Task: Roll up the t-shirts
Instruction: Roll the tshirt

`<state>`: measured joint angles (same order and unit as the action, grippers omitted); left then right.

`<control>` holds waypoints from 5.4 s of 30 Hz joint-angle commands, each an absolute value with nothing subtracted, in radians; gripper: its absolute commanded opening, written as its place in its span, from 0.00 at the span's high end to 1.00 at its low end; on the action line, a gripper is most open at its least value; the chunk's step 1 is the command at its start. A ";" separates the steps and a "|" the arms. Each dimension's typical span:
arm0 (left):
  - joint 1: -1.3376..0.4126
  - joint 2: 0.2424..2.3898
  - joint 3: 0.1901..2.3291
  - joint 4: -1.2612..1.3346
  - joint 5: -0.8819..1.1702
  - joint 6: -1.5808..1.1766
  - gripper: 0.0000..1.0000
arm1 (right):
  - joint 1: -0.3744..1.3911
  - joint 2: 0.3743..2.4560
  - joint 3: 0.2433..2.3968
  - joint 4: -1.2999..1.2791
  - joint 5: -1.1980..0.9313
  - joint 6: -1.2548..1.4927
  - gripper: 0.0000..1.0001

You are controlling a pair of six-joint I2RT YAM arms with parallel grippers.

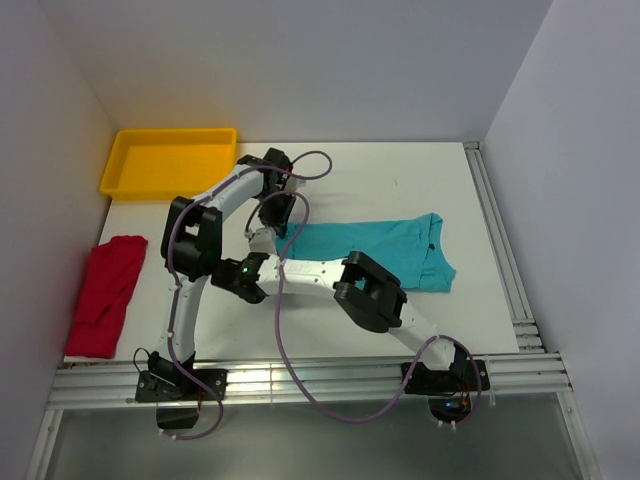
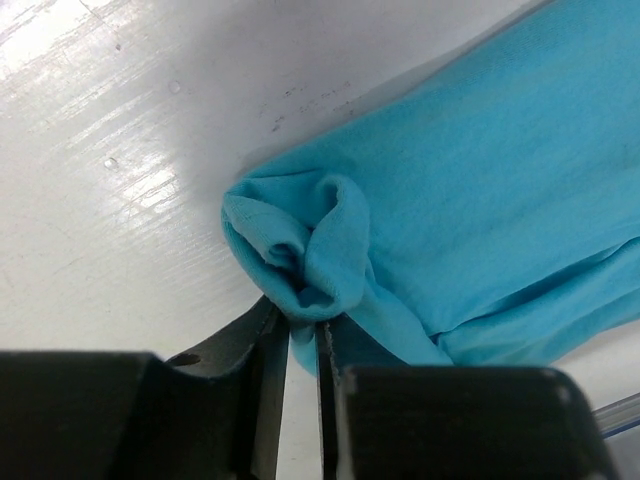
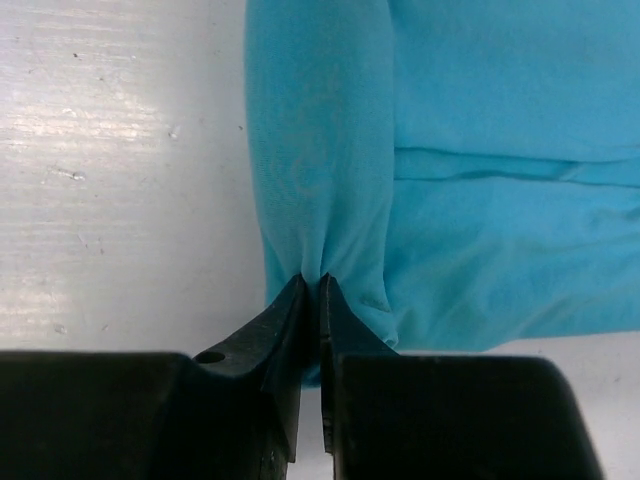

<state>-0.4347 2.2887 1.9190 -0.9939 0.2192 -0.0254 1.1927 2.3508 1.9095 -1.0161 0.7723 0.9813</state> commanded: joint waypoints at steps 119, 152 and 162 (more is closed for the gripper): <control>-0.362 2.218 1.870 -1.049 0.172 0.008 1.00 | 1.126 1.979 1.508 -0.560 0.629 1.069 0.48; -0.419 2.246 1.916 -1.061 0.155 0.009 0.96 | 1.195 2.393 2.091 -0.945 0.690 0.931 0.60; -0.419 2.244 1.944 -1.062 0.172 0.020 0.77 | 1.157 2.162 1.745 -0.671 0.598 1.012 0.94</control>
